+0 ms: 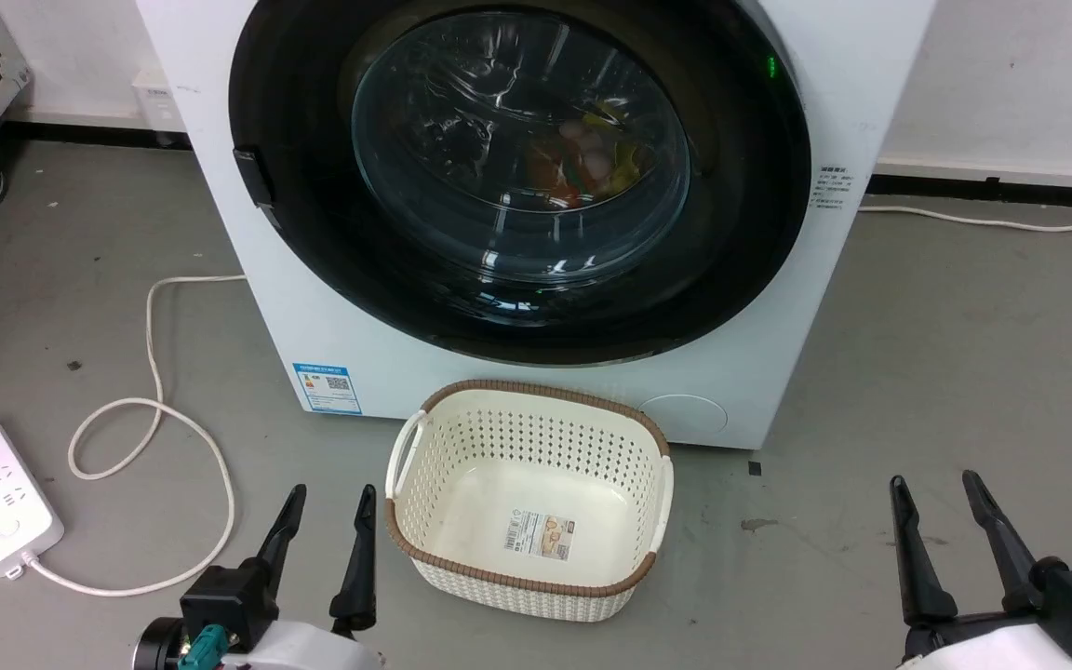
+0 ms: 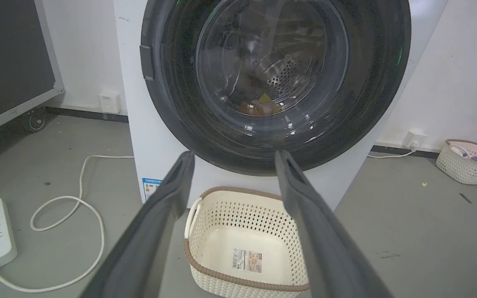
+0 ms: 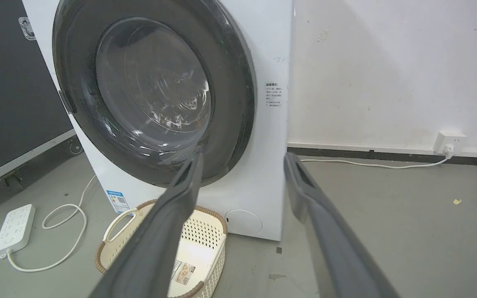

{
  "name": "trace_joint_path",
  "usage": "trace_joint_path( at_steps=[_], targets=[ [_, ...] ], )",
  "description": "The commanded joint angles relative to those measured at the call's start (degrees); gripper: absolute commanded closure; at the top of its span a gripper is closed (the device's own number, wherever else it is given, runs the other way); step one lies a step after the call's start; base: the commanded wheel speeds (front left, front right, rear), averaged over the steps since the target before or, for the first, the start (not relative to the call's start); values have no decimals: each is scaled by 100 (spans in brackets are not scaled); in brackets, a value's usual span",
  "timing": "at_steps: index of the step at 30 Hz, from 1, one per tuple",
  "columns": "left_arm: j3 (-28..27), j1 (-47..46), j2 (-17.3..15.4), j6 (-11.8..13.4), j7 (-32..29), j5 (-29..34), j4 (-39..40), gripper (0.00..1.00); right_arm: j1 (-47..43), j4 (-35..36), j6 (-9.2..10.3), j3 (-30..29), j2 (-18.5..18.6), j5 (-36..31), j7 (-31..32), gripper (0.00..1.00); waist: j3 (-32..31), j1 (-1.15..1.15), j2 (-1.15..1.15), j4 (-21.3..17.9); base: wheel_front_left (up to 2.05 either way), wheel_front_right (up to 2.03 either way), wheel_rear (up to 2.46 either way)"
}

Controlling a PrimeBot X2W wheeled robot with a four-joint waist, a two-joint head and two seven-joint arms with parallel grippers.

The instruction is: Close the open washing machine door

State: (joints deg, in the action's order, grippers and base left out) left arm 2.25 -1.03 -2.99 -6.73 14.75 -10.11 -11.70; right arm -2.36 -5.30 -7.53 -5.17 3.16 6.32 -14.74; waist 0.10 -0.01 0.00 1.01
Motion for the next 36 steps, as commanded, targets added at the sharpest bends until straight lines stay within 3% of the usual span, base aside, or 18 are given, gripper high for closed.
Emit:
trace_joint_path(
  at_steps=[1,6,7,36],
  targets=[
    [-18,51,-13,-26,25,49,-19,0,-93,34,4,6,-26,58,-26,0,-6,1,0,-1,0,0,0],
    [-14,27,-8,-36,25,-1,-82,0,-103,32,4,14,-27,118,-26,0,-12,1,0,27,0,0,0],
    [-2,0,1,-4,-4,0,-80,100,-3,6,0,7,0,92,2,100,-12,1,0,26,0,0,0],
    [-42,22,5,142,-320,214,184,100,52,115,1,111,-6,-64,313,100,-13,1,0,-1,0,0,0]
  ],
)
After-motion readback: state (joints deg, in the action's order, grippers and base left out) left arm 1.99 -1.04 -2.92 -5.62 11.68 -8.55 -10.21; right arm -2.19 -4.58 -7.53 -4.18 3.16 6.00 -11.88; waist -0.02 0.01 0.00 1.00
